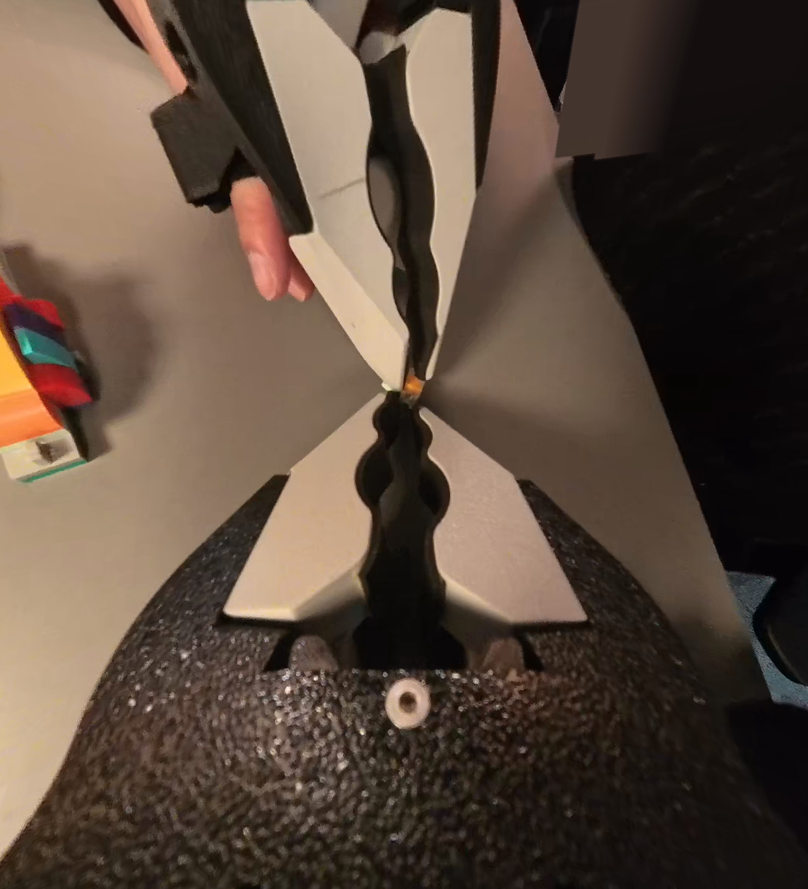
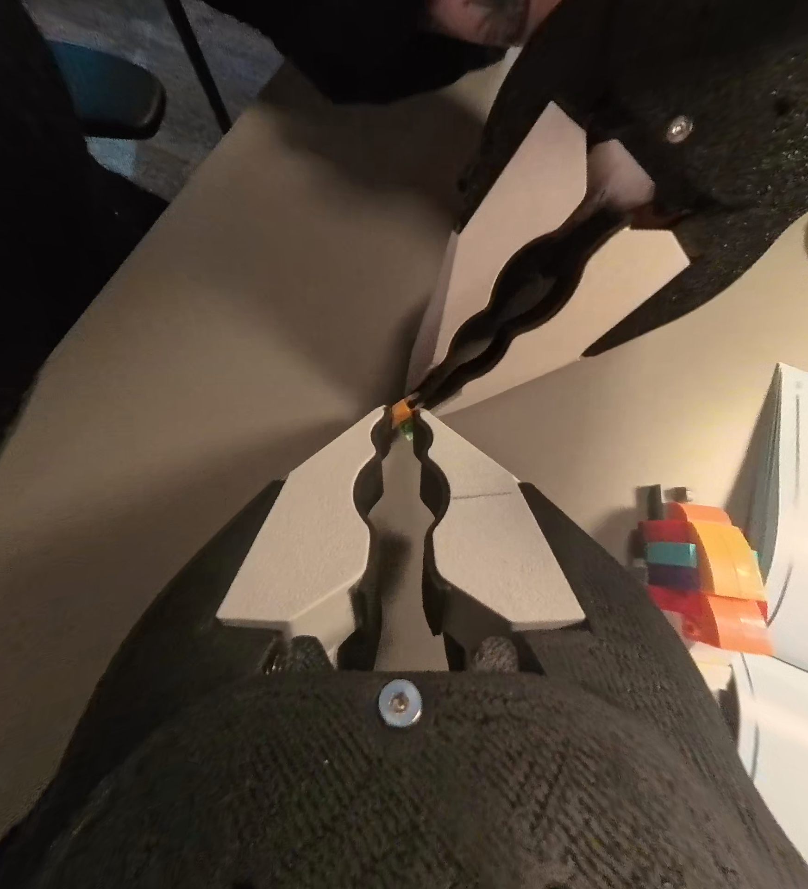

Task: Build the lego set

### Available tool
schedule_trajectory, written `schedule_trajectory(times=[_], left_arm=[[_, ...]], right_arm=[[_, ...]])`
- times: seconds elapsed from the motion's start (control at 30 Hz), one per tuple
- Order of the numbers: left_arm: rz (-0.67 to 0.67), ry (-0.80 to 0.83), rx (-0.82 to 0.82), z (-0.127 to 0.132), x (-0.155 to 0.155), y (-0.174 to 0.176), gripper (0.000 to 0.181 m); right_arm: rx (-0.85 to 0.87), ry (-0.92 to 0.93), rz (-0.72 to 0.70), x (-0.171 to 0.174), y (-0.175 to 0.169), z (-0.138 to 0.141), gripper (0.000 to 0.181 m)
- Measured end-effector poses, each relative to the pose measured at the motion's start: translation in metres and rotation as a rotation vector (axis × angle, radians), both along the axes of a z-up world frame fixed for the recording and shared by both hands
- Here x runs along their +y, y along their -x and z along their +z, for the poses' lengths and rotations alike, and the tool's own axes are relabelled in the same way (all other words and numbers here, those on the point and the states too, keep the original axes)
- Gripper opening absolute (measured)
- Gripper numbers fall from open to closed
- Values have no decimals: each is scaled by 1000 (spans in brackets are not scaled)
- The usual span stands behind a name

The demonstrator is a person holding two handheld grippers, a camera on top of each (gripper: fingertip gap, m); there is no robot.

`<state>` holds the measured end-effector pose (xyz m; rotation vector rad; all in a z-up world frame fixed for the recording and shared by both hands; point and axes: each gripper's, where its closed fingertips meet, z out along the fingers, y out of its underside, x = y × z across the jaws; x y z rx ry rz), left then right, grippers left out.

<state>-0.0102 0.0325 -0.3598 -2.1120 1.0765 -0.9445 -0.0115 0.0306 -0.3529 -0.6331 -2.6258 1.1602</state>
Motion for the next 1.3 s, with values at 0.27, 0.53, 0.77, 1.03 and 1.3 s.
schedule_trajectory(times=[0.27, 0.53, 0.77, 1.03, 1.3], left_arm=[[-54, 12, 28, -3, -3, -1, 2], [-93, 20, 30, -4, -5, -2, 2], [-104, 18, 36, -4, -5, -2, 2], [-104, 10, 40, -5, -5, -2, 2], [-105, 6, 47, -5, -5, -2, 3]], right_arm=[[-6, -148, 4, -3, -1, -4, 4], [107, -458, 260, -6, -3, -5, 4], [206, -742, 608, -5, -4, -6, 4], [349, -992, 1017, -5, -4, -7, 4], [594, -1148, 1335, -5, -4, -7, 4]])
